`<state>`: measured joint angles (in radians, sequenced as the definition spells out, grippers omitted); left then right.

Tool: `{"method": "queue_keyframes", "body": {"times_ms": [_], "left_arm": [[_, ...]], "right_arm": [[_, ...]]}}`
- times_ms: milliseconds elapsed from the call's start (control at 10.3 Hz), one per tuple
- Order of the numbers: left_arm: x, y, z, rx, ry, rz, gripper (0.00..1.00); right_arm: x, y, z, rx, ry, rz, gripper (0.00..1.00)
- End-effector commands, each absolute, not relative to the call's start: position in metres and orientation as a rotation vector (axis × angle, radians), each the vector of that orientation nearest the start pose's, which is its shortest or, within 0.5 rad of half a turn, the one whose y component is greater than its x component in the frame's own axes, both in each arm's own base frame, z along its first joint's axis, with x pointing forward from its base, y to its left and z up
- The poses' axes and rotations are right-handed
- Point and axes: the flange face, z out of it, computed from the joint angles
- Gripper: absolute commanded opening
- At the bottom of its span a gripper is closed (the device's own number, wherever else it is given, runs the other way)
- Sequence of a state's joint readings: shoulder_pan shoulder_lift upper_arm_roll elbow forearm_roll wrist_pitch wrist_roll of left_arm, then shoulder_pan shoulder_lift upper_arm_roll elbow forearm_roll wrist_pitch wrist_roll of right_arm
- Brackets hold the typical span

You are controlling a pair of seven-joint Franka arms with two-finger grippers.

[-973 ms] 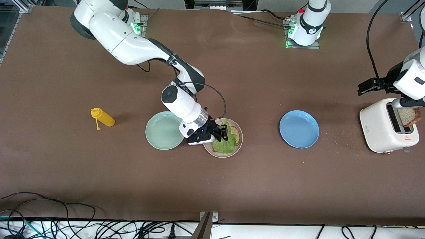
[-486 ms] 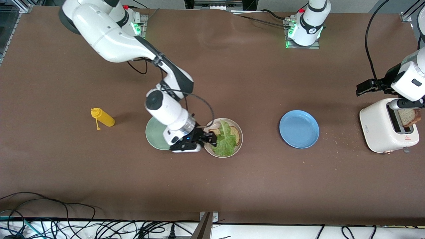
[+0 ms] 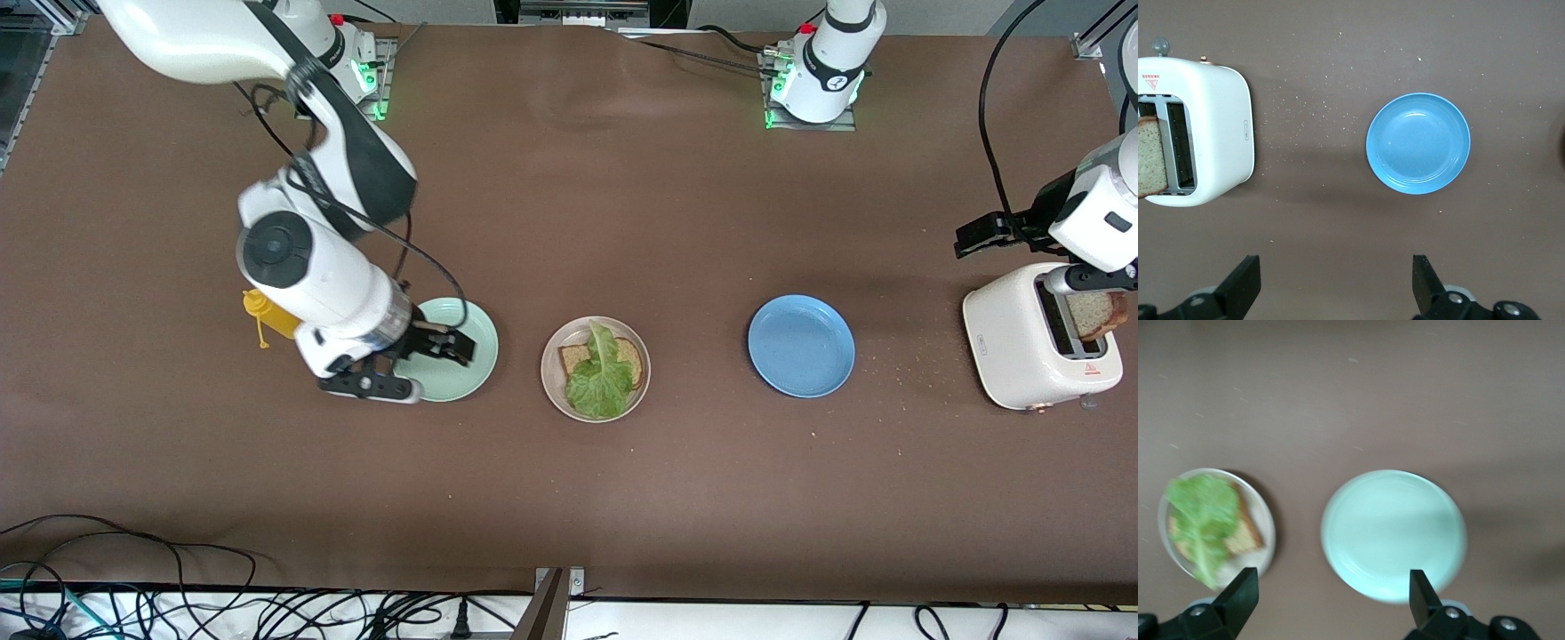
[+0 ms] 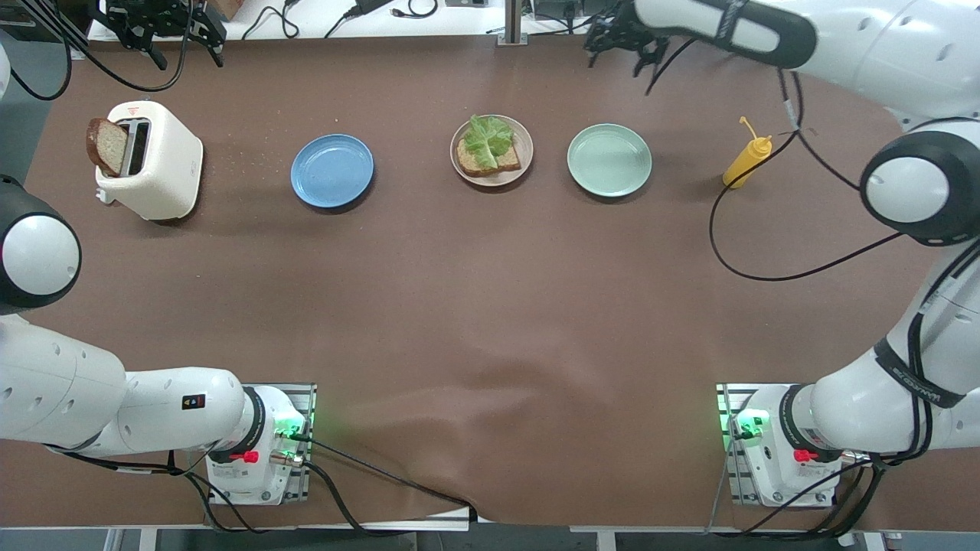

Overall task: Make sandwich on beige plate with both arms
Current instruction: 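Open the right gripper and withdraw it toward the mustard bottle, then lower the right gripper and grasp the yellow mustard bottle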

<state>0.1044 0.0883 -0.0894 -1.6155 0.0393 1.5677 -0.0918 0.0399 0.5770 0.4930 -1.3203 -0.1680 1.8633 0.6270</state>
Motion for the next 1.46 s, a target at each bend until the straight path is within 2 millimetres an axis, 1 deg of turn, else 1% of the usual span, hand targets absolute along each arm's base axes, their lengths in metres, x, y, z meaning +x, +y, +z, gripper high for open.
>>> {"method": "queue_keyframes", "body": {"times_ms": [0,97,195,292,389,486,584,681,778,876,1070,1265,1362], "left_arm": [[0.575,0.016,0.56,-3.121,-0.138,0.217,1.0],[0.575,0.017,0.56,-3.121,-0.142,0.217,1.0],[0.575,0.017,0.56,-3.121,-0.142,0.217,1.0],[0.575,0.018,0.56,-3.121,-0.145,0.218,1.0],[0.576,0.017,0.558,-3.121,-0.142,0.222,1.0],[0.576,0.016,0.558,-3.121,-0.14,0.225,1.0],[0.575,0.016,0.557,-3.121,-0.137,0.227,1.0],[0.575,0.016,0.556,-3.12,-0.137,0.232,1.0],[0.575,0.014,0.555,-3.118,-0.13,0.236,1.0],[0.576,0.013,0.553,-3.12,-0.13,0.241,1.0],[0.576,0.013,0.553,-3.12,-0.13,0.241,1.0],[0.576,0.013,0.553,-3.12,-0.13,0.241,1.0],[0.576,0.013,0.553,-3.12,-0.13,0.241,1.0]], "right_arm": [[0.64,0.21,0.47,-3.144,0.081,0.192,1.0],[0.641,0.17,0.48,-3.172,0.08,0.247,1.0],[0.644,0.133,0.491,-3.196,0.134,0.276,1.0],[0.647,0.091,0.507,-3.235,0.179,0.251,1.0],[0.646,0.056,0.523,-3.255,0.196,0.219,1.0],[0.644,0.034,0.532,-3.256,0.248,0.201,1.0],[0.643,0.028,0.538,-3.261,0.276,0.183,1.0],[0.64,0.012,0.543,-3.263,0.325,0.173,1.0],[0.639,0.004,0.533,-3.267,0.335,0.203,1.0],[0.636,-0.004,0.531,-3.268,0.357,0.215,1.0],[0.636,-0.003,0.53,-3.21,0.366,0.224,1.0],[0.634,-0.003,0.528,-3.206,0.365,0.232,1.0],[0.635,-0.013,0.525,-3.193,0.314,0.232,1.0]]}}
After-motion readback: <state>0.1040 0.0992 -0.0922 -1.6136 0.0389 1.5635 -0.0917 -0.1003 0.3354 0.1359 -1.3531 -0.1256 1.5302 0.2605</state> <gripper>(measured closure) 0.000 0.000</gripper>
